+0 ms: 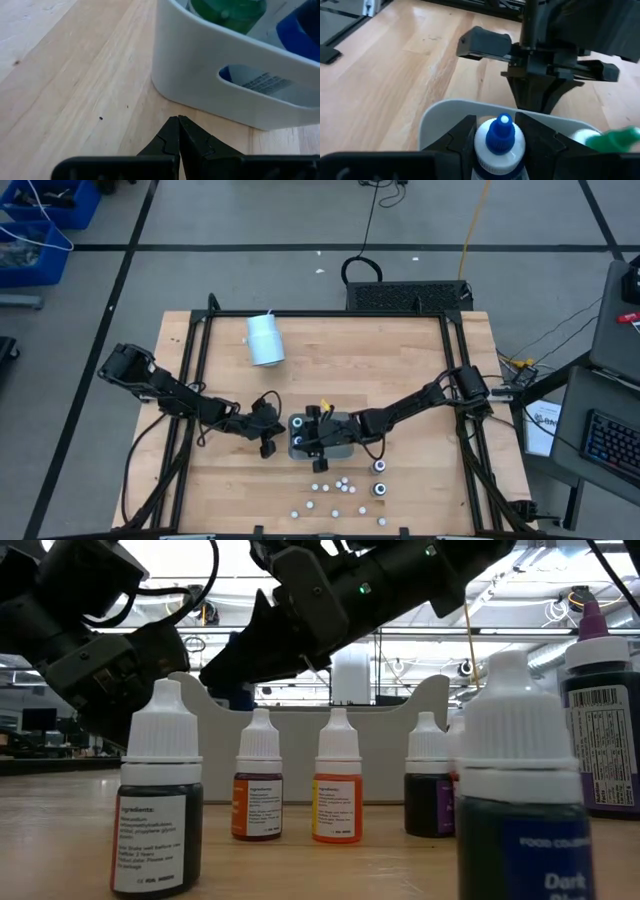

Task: Pick & Place food coloring
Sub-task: Put the big blue food coloring bottle into the gray bin, then put the big purple food coloring bottle into the gray bin

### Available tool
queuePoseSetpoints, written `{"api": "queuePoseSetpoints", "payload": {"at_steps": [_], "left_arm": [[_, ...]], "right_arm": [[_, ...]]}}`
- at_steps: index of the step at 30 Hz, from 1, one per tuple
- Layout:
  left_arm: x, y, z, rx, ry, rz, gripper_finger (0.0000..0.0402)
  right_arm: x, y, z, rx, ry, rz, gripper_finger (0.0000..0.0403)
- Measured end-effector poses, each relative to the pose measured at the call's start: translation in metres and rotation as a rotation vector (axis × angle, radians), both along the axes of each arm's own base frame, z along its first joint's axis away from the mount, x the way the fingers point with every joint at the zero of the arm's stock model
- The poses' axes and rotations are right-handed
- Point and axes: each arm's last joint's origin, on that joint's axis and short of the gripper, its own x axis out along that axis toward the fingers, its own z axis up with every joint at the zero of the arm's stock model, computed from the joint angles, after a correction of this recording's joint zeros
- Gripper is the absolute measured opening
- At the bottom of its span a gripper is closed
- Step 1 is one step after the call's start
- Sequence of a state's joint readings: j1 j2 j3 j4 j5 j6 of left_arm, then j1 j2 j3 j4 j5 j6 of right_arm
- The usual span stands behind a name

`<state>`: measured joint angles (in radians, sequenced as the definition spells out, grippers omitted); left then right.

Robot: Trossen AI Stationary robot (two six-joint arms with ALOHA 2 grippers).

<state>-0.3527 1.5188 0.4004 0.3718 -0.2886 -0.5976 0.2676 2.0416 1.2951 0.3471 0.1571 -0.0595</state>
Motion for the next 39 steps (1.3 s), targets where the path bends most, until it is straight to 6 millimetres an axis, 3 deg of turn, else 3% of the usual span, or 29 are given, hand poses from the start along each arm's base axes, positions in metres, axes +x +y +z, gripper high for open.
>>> {"api": "queuePoseSetpoints", "payload": {"at_steps": [4,13,19,28,30,33,39], "left_arm": [[0.0,0.0,0.0,0.006,-0.001,-0.006,0.0006],[0.0,0.0,0.0,0.012,-0.001,-0.011,0.0006],[0.0,0.0,0.0,0.012,0.0,-0.011,0.0006],[0.0,0.0,0.0,0.013,0.001,-0.013,0.0006],[0.0,0.0,0.0,0.015,0.001,-0.014,0.0006],[0.0,0.0,0.0,0.03,0.003,-0.027,0.0006],[-0.001,-0.001,0.0,0.067,0.008,-0.065,0.0006]], "right_arm": [[0.0,0.0,0.001,0.0,-0.01,0.005,0.0131],[0.002,-0.005,0.002,0.035,-0.017,0.004,0.0192],[0.004,-0.009,0.004,0.019,-0.037,0.005,0.0201],[0.006,-0.003,0.028,-0.01,-0.063,0.034,0.0209],[0.005,-0.001,0.044,-0.033,-0.049,0.045,0.0212],[-0.009,0.006,0.086,-0.062,-0.053,0.055,0.0214],[-0.078,0.019,0.161,-0.054,0.005,0.116,0.0185]]}}
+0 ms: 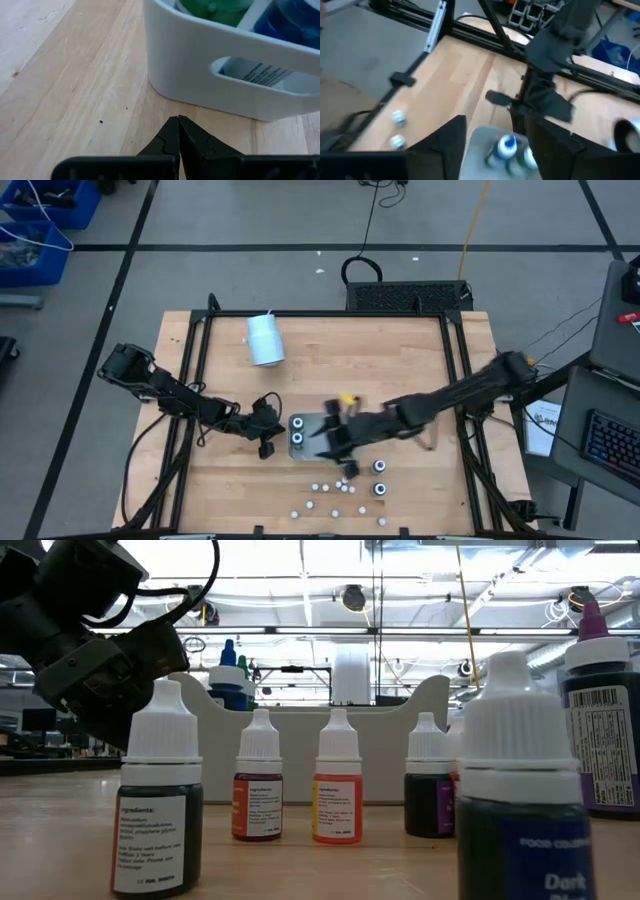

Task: Pick & Place food coloring
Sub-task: Put the big purple food coloring bottle into the gray bin

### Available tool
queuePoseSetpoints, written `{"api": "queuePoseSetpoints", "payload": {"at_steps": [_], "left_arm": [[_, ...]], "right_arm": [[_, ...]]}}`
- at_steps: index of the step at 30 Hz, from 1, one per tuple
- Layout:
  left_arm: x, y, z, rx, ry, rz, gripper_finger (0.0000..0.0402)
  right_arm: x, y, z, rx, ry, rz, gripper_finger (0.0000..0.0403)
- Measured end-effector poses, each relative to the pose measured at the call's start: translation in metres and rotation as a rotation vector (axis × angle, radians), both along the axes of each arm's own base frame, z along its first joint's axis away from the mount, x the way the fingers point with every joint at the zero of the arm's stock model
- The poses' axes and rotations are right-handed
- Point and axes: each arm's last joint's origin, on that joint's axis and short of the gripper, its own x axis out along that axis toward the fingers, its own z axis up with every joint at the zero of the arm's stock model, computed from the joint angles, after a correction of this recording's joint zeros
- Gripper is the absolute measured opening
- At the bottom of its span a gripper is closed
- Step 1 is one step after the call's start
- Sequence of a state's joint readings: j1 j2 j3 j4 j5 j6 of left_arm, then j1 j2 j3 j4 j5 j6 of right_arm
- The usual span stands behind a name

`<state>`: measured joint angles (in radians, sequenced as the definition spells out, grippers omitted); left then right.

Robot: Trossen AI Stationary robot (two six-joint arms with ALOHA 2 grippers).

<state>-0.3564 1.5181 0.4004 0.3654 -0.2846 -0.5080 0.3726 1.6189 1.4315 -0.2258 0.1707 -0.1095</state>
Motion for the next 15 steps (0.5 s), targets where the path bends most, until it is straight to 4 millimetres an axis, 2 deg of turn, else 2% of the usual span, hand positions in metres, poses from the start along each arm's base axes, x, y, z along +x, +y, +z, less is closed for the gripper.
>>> {"api": "queuePoseSetpoints", "payload": {"at_steps": [3,6,8,10,15], "left_arm": [[-0.001,-0.001,0.0,0.022,0.006,-0.025,0.0006],[-0.002,-0.004,0.0,0.016,0.01,-0.05,0.0006],[-0.002,-0.004,0.0,0.011,0.012,-0.063,0.0006],[-0.002,-0.005,0.0,0.008,0.013,-0.07,0.0006],[0.0,-0.003,0.0,-0.004,0.005,-0.074,0.0006]], "right_arm": [[-0.041,0.002,0.033,0.024,-0.005,-0.065,0.0139],[-0.08,0.004,0.043,0.012,0.017,-0.148,0.0074],[-0.105,0.006,0.042,0.002,0.031,-0.165,0.0029],[-0.125,0.006,0.039,-0.008,0.05,-0.159,0.0009],[-0.156,0.004,0.012,-0.027,0.105,-0.167,0.0019]]}}
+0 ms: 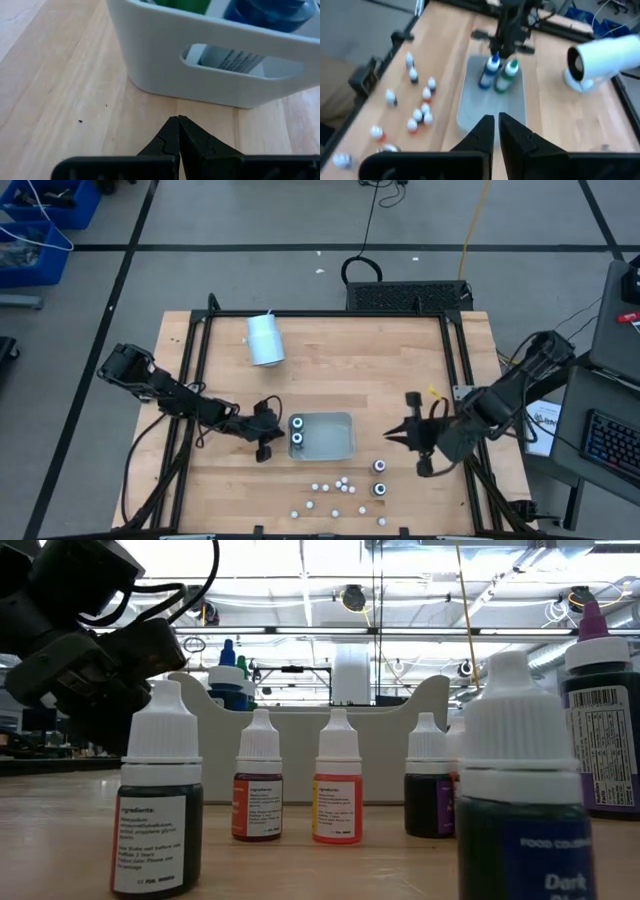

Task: Pick & Place food coloring
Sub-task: Put the big purple food coloring bottle into the gray bin

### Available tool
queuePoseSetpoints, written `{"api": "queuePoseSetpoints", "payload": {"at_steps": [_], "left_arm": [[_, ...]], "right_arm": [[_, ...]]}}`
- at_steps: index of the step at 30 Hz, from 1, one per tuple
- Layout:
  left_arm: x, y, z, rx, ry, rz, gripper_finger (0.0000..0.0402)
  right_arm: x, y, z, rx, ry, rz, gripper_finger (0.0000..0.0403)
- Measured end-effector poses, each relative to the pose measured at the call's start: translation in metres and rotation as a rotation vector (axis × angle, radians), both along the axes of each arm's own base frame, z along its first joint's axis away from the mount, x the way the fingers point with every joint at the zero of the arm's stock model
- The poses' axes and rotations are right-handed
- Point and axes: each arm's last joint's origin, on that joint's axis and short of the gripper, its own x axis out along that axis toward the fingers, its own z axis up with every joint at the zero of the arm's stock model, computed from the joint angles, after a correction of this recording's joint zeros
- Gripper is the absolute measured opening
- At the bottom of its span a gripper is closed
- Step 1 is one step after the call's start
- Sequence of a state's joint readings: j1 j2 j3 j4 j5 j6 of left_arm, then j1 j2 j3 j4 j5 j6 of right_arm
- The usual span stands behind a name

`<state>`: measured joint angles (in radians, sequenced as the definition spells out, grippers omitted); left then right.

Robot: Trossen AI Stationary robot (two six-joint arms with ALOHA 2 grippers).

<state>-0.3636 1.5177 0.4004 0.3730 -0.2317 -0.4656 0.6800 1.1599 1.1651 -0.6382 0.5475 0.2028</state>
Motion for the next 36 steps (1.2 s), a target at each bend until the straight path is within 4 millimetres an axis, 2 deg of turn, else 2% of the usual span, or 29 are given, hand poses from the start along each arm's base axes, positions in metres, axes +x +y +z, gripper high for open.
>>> {"api": "queuePoseSetpoints", "payload": {"at_steps": [3,7,12,19,23,28,36], "left_arm": [[0.003,0.002,0.002,-0.01,-0.026,0.013,0.0006],[0.005,0.005,0.004,0.0,-0.054,0.013,0.0006],[0.005,0.007,0.005,0.029,-0.054,-0.002,0.0006],[0.006,0.007,0.005,0.028,-0.054,-0.002,0.0006],[0.005,0.007,0.005,0.03,-0.051,-0.003,0.0006],[0.005,0.007,0.005,0.036,-0.05,-0.007,0.0006],[0.005,0.007,0.005,0.049,-0.051,-0.019,0.0006]], "right_arm": [[-0.008,-0.004,-0.026,0.001,0.045,0.008,0.0018],[-0.007,-0.006,-0.06,0.132,0.105,0.102,0.0028],[-0.001,-0.004,-0.085,0.217,0.118,0.189,0.0082],[0.004,0.0,-0.102,0.174,0.156,0.229,0.0196],[0.01,0.004,-0.113,0.164,0.134,0.247,0.0235],[0.013,0.006,-0.129,0.145,0.166,0.243,0.0251],[0.023,0.013,-0.14,0.128,0.152,0.262,0.0239]]}}
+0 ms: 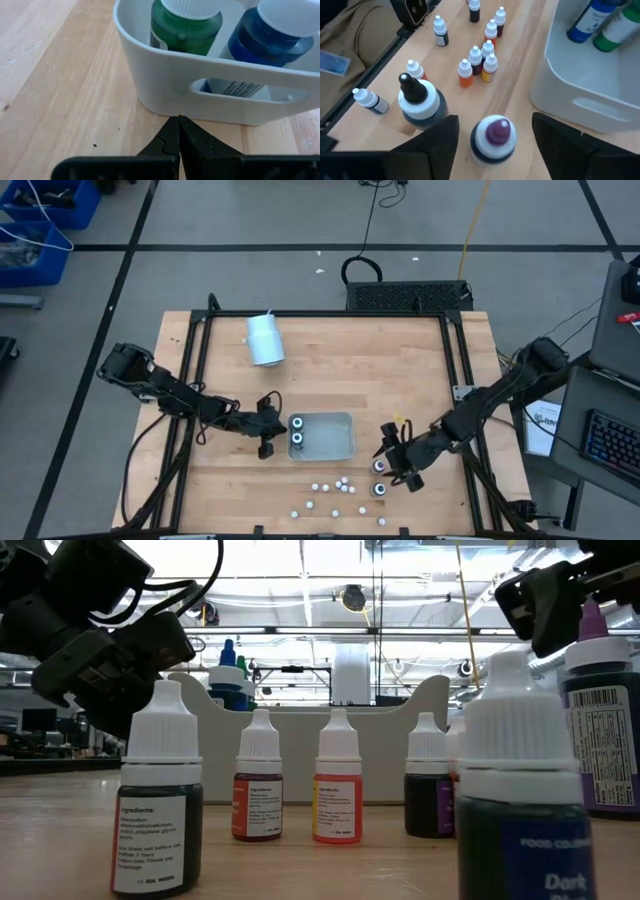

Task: Pick & Place food coloring
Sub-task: Put the big purple food coloring bottle into the gray bin

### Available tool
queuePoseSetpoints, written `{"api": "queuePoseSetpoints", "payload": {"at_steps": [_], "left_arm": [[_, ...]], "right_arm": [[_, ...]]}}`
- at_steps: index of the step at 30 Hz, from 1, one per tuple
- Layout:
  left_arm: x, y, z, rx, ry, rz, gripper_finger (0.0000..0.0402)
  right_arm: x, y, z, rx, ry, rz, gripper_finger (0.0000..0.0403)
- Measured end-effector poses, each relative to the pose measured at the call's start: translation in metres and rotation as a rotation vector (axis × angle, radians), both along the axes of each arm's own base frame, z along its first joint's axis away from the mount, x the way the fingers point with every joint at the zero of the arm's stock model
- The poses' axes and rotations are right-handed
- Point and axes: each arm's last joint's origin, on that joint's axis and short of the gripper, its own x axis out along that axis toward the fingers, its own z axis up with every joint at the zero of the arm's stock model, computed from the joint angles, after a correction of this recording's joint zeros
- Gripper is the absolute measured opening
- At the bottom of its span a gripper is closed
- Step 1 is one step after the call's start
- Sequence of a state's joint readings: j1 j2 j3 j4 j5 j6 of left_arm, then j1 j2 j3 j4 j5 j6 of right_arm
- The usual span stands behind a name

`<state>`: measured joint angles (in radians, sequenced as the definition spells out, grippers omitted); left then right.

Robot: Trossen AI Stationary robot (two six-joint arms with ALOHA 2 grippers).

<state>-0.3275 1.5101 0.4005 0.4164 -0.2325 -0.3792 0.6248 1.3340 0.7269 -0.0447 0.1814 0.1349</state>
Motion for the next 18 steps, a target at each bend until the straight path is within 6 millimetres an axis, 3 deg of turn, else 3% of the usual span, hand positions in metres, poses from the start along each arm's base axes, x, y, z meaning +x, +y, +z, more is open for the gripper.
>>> {"api": "queuePoseSetpoints", "payload": {"at_steps": [9,18], "left_arm": [[0.0,0.0,0.0,0.001,0.0,-0.001,0.0006],[0.0,0.0,-0.0001,0.002,0.0,-0.001,0.0006]], "right_arm": [[0.0034,0.0014,-0.0071,-0.01,0.018,-0.001,0.0214],[0.0032,0.0013,-0.0072,-0.021,0.017,0.008,0.0128]]}}
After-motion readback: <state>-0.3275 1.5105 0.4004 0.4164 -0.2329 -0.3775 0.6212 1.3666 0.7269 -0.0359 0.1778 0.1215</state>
